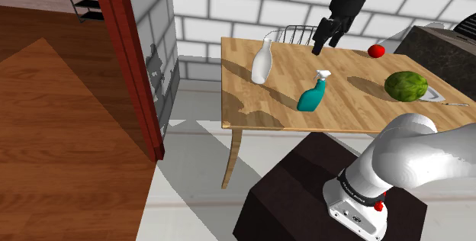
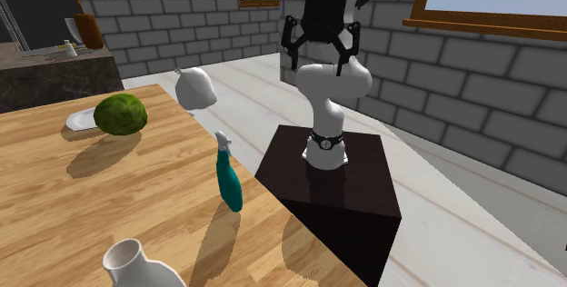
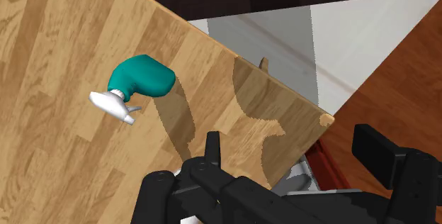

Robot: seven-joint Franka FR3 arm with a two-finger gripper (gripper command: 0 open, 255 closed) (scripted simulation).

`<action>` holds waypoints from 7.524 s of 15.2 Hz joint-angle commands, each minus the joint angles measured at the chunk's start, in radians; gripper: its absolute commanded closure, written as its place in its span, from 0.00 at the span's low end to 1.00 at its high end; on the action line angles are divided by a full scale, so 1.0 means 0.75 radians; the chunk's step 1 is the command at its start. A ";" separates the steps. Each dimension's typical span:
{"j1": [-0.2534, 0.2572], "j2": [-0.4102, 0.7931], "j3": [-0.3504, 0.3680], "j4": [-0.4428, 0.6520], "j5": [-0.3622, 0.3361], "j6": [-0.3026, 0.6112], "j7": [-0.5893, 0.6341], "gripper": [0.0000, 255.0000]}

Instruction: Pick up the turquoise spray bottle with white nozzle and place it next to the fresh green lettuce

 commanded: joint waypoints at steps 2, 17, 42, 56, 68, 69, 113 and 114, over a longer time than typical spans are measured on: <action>0.007 0.019 -0.022 -0.019 -0.024 0.013 -0.057 0.00; 0.066 0.474 -0.320 -0.184 -0.425 0.335 -0.836 0.00; 0.017 0.952 -0.476 -0.231 -0.724 0.774 -1.172 1.00; 0.022 0.877 -0.466 -0.206 -0.712 0.680 -1.206 1.00; 0.032 0.734 -0.437 -0.115 -0.684 0.460 -1.287 1.00; 0.033 0.725 -0.434 -0.106 -0.682 0.442 -1.294 1.00; 0.034 0.555 -0.359 0.465 -0.657 -0.219 -1.623 1.00; 0.022 0.528 -0.375 0.442 -0.675 -0.210 -1.645 1.00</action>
